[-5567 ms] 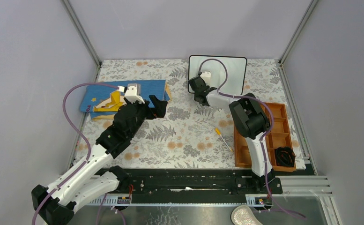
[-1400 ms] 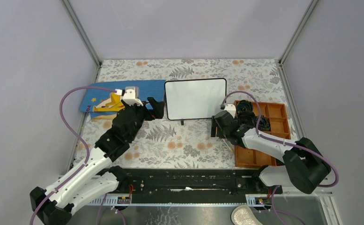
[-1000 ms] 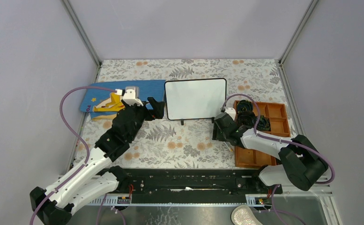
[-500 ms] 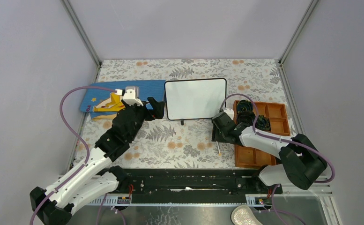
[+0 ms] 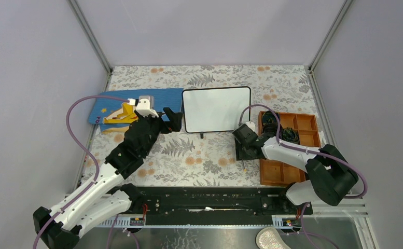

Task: Write a sentence on the whiteboard
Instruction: Open the whiteboard marker at the center of the board.

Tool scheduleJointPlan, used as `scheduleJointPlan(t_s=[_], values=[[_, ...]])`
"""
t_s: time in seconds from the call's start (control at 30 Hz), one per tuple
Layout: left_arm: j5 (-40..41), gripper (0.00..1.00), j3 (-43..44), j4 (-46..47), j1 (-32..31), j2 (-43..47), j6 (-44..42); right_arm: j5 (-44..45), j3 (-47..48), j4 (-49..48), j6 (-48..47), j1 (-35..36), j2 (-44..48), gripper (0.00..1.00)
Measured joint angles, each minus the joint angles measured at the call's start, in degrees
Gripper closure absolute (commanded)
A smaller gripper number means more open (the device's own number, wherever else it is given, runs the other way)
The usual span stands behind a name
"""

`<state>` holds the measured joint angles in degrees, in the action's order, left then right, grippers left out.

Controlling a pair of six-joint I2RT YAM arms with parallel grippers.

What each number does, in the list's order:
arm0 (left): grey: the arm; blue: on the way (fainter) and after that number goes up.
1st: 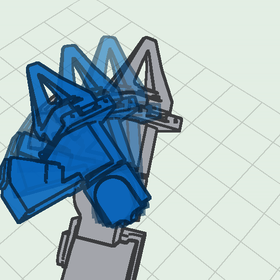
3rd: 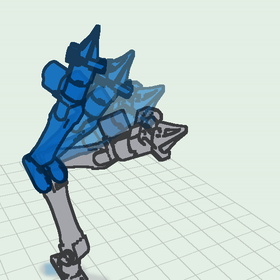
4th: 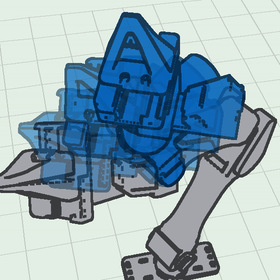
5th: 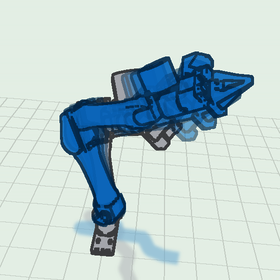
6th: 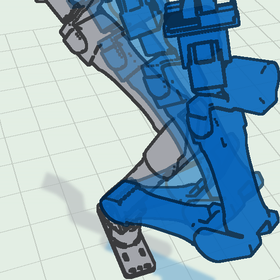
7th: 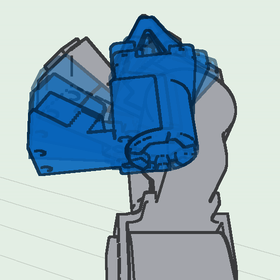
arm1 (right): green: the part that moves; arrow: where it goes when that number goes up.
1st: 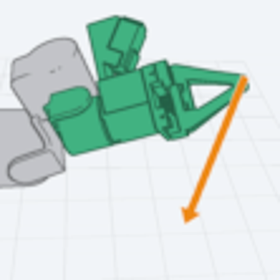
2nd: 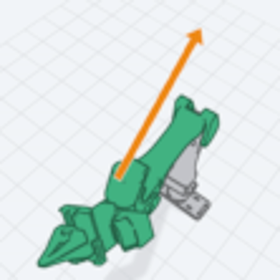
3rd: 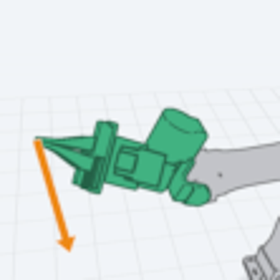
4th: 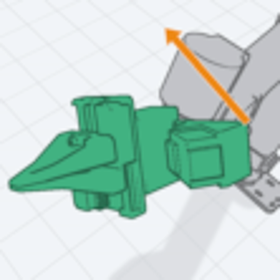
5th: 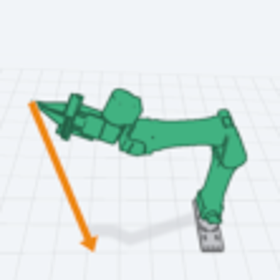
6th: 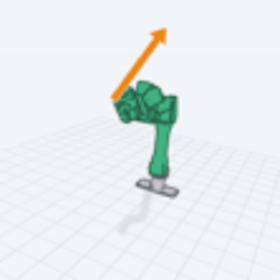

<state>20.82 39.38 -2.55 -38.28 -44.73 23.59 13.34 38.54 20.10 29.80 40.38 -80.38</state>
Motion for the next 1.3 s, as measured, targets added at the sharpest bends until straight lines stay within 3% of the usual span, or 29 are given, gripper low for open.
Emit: scheduleJointPlan(t_s=[0.5,0.8,1.13,1.3], values=[[0.0,0.01,0.0,0.0,0.0,0.0,0.0,0.5,3.2,0.3,-1.1,1.0,-3.9,0.51],[0.0,0.01,0.0,0.0,0.0,0.0,0.0,0.6,3.4,-0.3,-1.0,1.6,-4.2,0.58],[0.0,0.01,0.0,0.0,0.0,0.0,0.0,0.5,3.2,-1.5,-0.8,2.1,-4.3,0.75],[0.0,0.01,0.0,0.0,0.0,0.1,0.0,0.5,3.2,-1.8,-0.8,2.2,-4.5,0.9]])
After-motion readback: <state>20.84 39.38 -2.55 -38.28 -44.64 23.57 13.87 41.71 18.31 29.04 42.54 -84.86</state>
